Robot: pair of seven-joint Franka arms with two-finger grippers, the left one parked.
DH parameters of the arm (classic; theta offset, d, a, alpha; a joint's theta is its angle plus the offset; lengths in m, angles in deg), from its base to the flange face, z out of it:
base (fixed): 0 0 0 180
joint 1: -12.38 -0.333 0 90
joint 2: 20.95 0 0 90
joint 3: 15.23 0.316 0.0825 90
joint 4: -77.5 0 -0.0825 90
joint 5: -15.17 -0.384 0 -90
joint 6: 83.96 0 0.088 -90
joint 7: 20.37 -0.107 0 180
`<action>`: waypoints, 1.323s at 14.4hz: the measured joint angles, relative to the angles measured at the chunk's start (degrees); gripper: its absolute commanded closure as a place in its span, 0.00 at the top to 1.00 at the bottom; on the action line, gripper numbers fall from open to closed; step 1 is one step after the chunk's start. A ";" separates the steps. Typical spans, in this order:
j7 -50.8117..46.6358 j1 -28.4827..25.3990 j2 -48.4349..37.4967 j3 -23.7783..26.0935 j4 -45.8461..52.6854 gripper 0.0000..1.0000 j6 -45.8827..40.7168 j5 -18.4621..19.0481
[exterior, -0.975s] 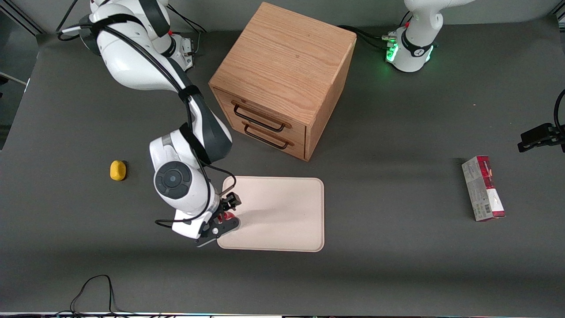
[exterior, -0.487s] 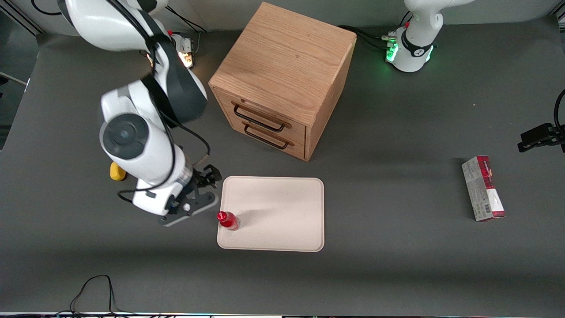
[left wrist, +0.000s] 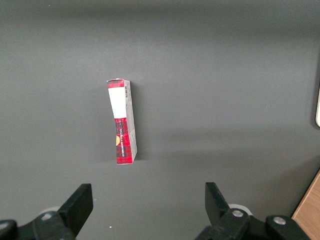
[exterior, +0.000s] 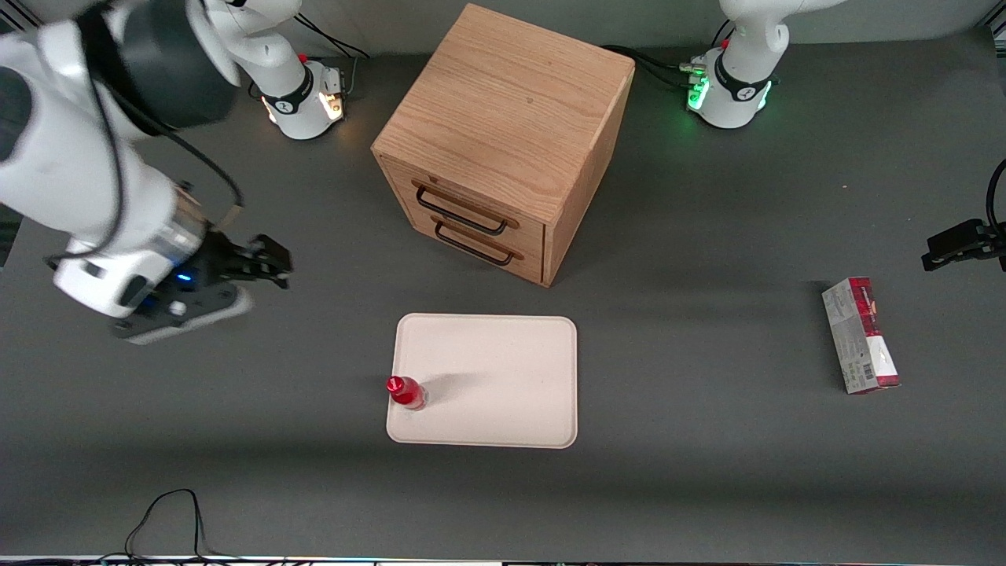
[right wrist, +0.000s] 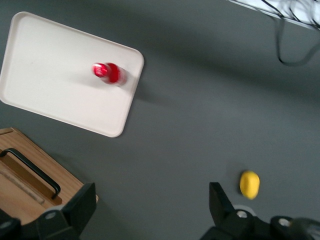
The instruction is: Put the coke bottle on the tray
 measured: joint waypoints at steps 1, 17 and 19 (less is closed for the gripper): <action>-0.22 2.22 -2.70 -0.02 -2.64 1.00 -0.01 -1.07; 1.81 13.27 -19.16 -3.96 -21.59 1.00 2.61 -1.28; 1.81 13.27 -19.17 -3.96 -21.61 1.00 2.60 -1.09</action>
